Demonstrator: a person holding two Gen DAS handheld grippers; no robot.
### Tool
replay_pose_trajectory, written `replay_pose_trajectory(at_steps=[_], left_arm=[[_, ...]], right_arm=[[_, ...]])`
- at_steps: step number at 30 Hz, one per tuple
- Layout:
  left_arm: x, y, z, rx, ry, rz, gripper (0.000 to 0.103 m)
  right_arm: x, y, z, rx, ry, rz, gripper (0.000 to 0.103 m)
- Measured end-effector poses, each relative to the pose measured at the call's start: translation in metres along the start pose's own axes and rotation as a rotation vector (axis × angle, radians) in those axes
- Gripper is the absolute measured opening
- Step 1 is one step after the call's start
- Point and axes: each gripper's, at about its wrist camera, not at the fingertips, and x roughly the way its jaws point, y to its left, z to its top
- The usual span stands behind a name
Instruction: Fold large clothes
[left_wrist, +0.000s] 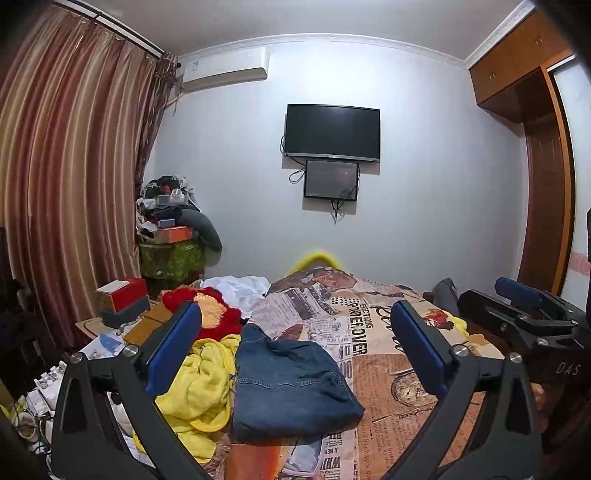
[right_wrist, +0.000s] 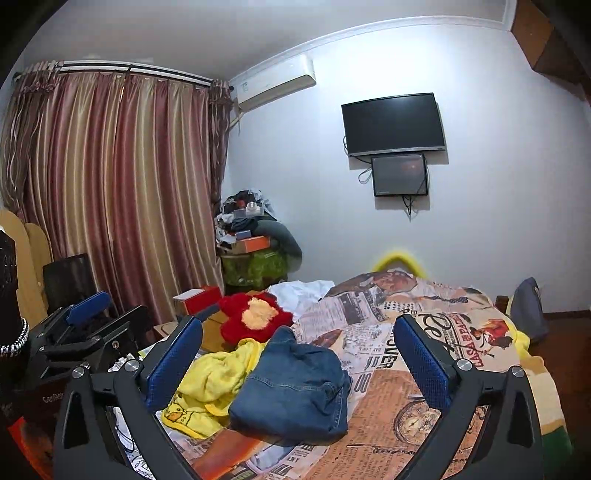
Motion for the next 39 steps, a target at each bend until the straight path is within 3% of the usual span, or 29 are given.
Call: replay_pose_trajectory(at_steps=[39], left_arm=[[0.006, -0.003, -0.004, 0.005, 0.032, -0.055, 0.103]], right_arm=[[0.004, -0.013, -0.005, 0.032, 0.033, -0.017, 0.103]])
